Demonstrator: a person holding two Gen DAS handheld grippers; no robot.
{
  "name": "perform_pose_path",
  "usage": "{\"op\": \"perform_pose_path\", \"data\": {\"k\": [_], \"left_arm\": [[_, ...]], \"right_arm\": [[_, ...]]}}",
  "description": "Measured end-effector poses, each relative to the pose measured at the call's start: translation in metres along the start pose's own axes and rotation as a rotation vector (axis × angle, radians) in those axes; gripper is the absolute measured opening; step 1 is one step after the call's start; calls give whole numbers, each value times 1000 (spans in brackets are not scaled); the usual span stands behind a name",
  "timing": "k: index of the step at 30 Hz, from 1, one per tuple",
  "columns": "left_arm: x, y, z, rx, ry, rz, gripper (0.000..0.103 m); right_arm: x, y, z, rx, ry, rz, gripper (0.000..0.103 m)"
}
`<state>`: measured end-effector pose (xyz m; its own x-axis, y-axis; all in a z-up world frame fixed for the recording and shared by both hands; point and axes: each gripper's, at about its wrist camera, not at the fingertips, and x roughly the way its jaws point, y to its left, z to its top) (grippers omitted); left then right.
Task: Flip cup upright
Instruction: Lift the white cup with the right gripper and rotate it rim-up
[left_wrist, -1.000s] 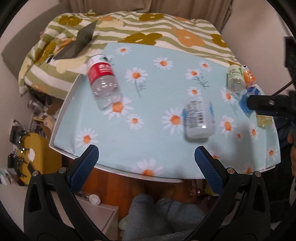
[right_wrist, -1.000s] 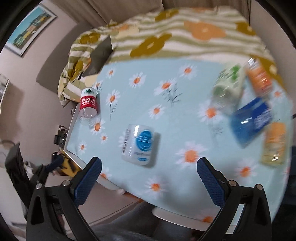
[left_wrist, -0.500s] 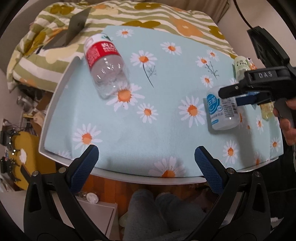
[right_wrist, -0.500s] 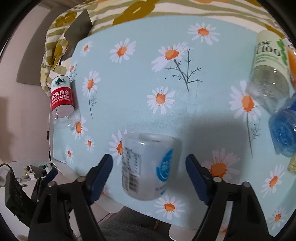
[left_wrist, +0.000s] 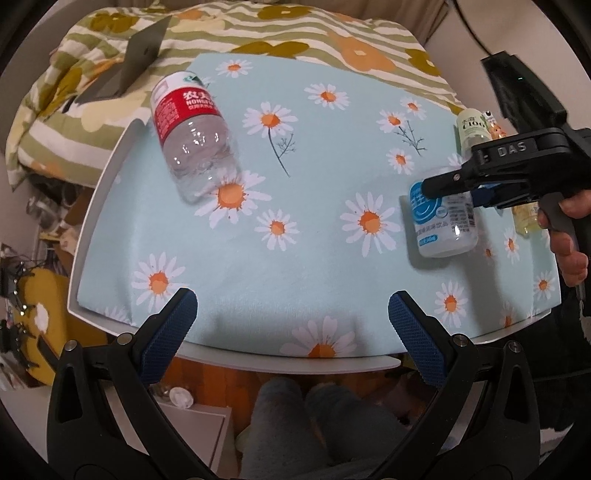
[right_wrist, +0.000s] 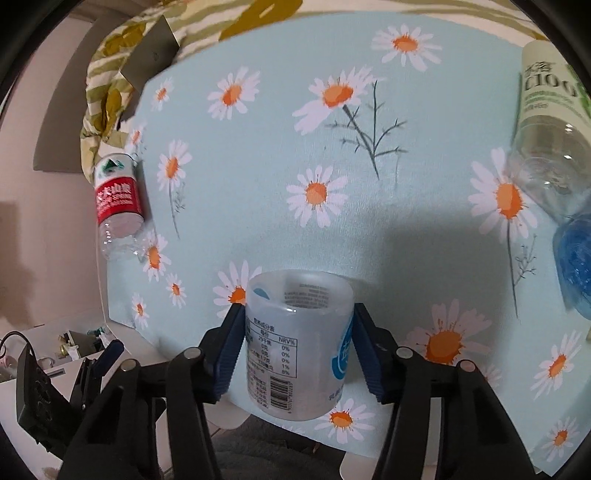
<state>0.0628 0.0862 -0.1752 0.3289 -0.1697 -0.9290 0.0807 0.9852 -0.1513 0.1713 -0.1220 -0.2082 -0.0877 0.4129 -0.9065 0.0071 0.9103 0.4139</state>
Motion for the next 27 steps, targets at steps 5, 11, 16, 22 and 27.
{"op": "perform_pose_path", "data": {"k": [5,11,16,22,27], "left_arm": [[-7,0,-1,2,-19,0,103],[-3,7,-13,14,-29,9,103],[11,16,-28,36,-10,18,103],[15,21,-35,39,-32,6,103],[14,19,-36,61,-45,3,103]], "right_arm": [[-38,11,-26,-19,-260,-19,52],[-36,31,-91,-25,-733,-218,52],[-12,37,-119,-15,-903,-293,52],[6,54,-127,-81,-981,-392,52],[14,52,-130,-83,-992,-398,53]]}}
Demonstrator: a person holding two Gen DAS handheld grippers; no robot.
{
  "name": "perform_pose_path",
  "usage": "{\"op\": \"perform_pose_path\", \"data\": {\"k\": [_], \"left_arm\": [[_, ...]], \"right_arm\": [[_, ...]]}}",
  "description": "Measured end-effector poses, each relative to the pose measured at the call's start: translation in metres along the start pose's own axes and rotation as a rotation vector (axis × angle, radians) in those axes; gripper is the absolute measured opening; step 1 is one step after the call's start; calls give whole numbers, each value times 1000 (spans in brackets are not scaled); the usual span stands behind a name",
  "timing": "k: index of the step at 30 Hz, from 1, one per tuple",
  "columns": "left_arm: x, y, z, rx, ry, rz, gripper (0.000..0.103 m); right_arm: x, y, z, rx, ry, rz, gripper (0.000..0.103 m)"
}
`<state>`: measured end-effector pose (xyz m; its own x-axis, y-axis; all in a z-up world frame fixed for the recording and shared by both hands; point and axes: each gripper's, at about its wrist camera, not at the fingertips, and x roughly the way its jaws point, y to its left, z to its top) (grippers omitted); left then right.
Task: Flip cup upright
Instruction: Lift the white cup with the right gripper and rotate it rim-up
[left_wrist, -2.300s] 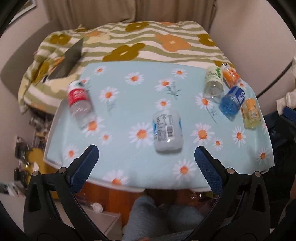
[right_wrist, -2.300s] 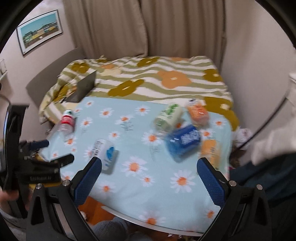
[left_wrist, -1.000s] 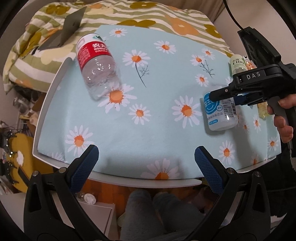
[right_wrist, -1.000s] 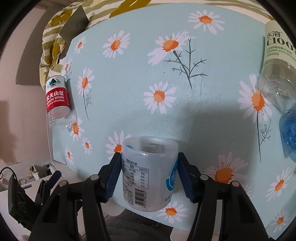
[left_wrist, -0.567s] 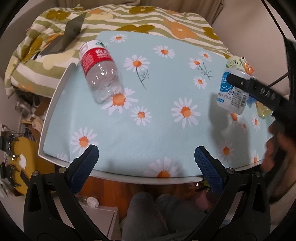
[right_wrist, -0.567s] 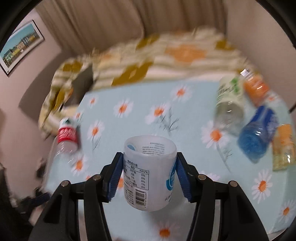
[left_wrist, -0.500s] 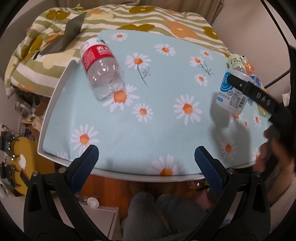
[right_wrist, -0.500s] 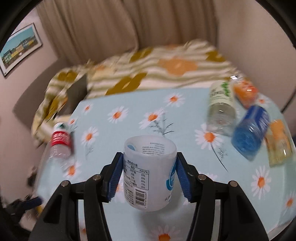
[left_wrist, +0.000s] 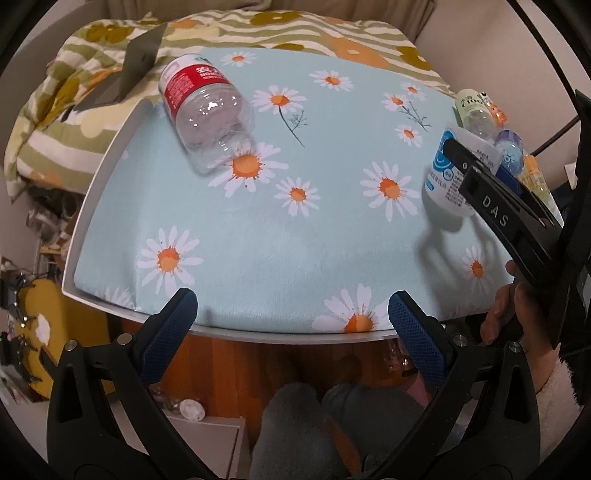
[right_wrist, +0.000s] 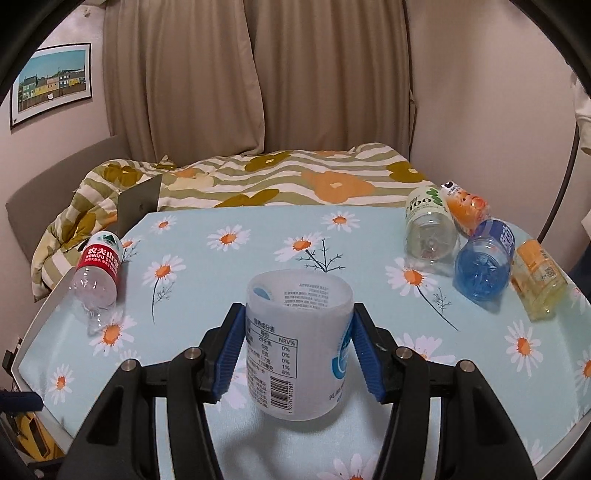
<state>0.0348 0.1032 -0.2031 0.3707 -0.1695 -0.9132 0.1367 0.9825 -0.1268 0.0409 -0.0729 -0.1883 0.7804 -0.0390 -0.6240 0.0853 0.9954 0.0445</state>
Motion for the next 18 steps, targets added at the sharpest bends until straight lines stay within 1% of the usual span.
{"op": "perform_pose_path", "data": {"k": [6,11,18], "left_arm": [[-6,-7,2,35,-19,-7,103],[-8,-12,4,57,-26,-8,103],[-10,-12,4,62,-27,-10,103]], "right_arm": [[-10,-4,-6,-27,27,16,54],[-18,-2,-15,-76,25,18,54],[-19,0,-19,-87,20,5,54]]}}
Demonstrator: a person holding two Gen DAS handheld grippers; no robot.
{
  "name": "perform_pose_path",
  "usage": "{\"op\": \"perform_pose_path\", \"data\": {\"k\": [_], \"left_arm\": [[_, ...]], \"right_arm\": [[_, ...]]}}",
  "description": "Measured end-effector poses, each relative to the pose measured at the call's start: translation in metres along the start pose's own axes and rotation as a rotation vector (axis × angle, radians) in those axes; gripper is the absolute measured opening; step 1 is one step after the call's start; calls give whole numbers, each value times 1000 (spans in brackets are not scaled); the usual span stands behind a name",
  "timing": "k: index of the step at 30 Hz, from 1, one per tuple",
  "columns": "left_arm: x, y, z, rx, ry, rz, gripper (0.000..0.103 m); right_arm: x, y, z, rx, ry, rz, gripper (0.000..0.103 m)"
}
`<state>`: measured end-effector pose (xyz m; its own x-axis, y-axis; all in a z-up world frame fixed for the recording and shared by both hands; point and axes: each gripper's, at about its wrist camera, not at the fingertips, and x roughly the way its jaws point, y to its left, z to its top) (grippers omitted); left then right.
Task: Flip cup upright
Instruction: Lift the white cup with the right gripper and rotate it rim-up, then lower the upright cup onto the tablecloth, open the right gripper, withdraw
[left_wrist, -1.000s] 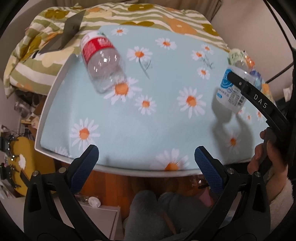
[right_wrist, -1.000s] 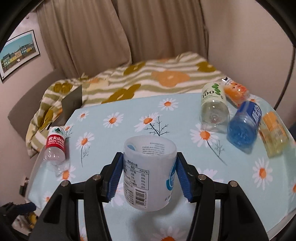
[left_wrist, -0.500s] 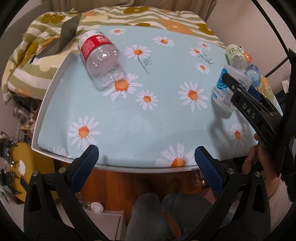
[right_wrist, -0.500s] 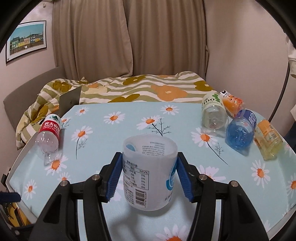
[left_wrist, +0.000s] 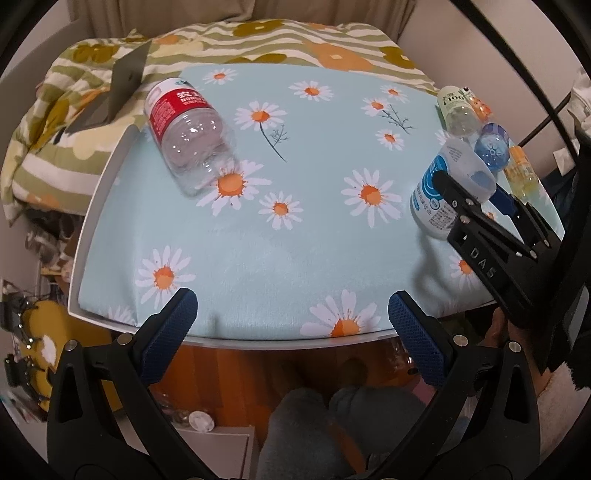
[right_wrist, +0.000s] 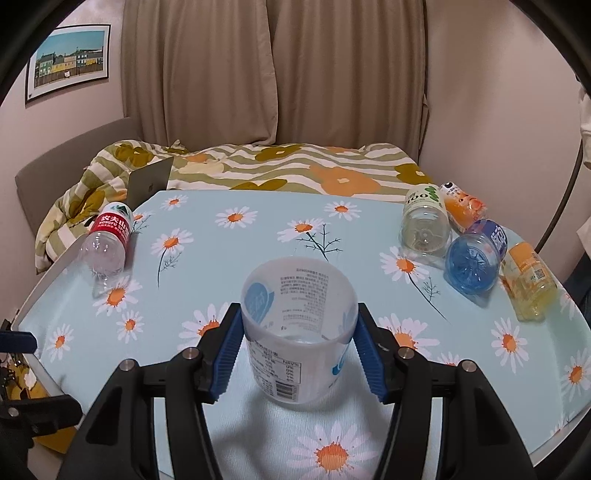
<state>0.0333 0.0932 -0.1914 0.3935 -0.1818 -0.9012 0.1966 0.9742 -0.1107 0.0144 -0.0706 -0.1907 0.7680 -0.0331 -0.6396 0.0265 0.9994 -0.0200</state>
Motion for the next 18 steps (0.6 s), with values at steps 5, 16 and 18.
{"op": "perform_pose_path", "data": {"k": [5,16,18], "left_arm": [[-1,0,0,-1,-1,3,103],[-7,-2,-1,-2,-12,31,103],[-9,-4,-1,-3,-17,41,103]], "right_arm": [[0,2,-3,-21,-13,-14,55],[-4,-9,1,68,-31,27,102],[-6,-12,3,76,-23,51,103]]}}
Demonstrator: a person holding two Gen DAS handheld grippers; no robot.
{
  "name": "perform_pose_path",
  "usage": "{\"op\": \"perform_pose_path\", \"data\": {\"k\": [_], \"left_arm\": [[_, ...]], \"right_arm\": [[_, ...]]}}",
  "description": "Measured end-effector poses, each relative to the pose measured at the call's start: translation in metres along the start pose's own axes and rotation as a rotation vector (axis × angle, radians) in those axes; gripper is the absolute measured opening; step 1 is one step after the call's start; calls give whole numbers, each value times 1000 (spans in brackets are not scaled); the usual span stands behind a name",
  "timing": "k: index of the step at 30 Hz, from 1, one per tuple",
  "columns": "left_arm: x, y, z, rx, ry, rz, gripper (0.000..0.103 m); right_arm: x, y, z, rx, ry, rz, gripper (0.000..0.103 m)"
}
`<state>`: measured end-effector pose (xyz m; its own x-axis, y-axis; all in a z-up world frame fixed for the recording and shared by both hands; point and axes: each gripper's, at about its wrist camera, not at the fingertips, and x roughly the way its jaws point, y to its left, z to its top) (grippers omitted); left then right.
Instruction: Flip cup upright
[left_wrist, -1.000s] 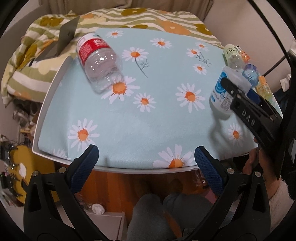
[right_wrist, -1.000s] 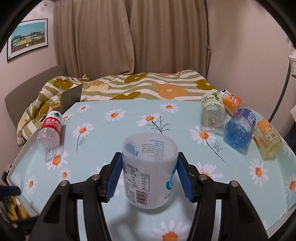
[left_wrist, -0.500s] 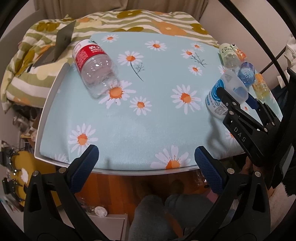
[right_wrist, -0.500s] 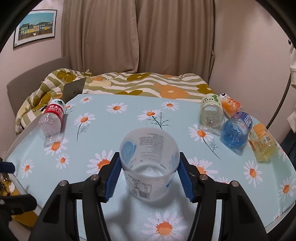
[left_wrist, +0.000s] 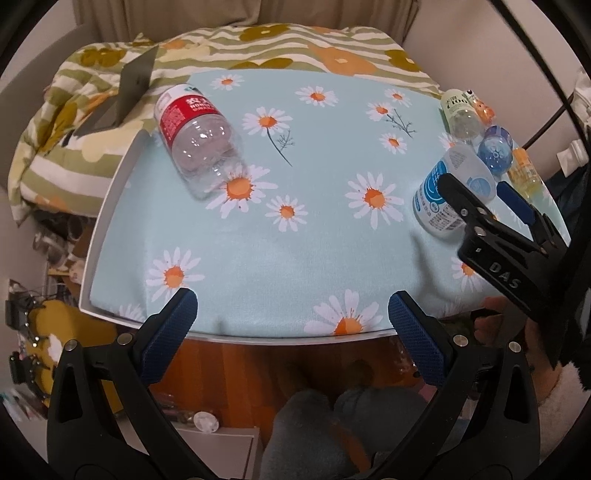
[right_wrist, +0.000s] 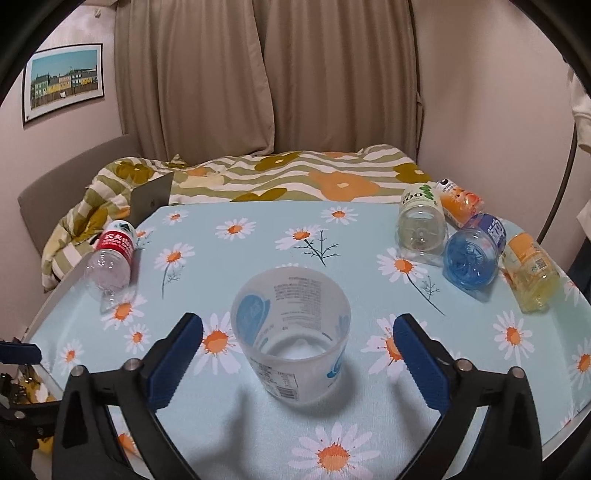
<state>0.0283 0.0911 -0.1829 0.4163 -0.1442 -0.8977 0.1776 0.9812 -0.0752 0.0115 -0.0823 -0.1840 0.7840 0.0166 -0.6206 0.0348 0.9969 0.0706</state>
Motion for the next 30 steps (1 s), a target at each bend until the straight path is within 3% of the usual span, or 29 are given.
{"op": "perform_pose_path", "data": {"k": [7,17,30], "left_arm": [[-28,-7,7,-5,-44,32,103],[-111,-46,36,5,-185,58,103],[-137,-78,22,14,-195,95,103]], "right_arm": [[-36,-9,23,-11,-5,42,103],[-121,-50,80,-30,116,5,103],[-157,-87,76,-6,229,-102,103]]}}
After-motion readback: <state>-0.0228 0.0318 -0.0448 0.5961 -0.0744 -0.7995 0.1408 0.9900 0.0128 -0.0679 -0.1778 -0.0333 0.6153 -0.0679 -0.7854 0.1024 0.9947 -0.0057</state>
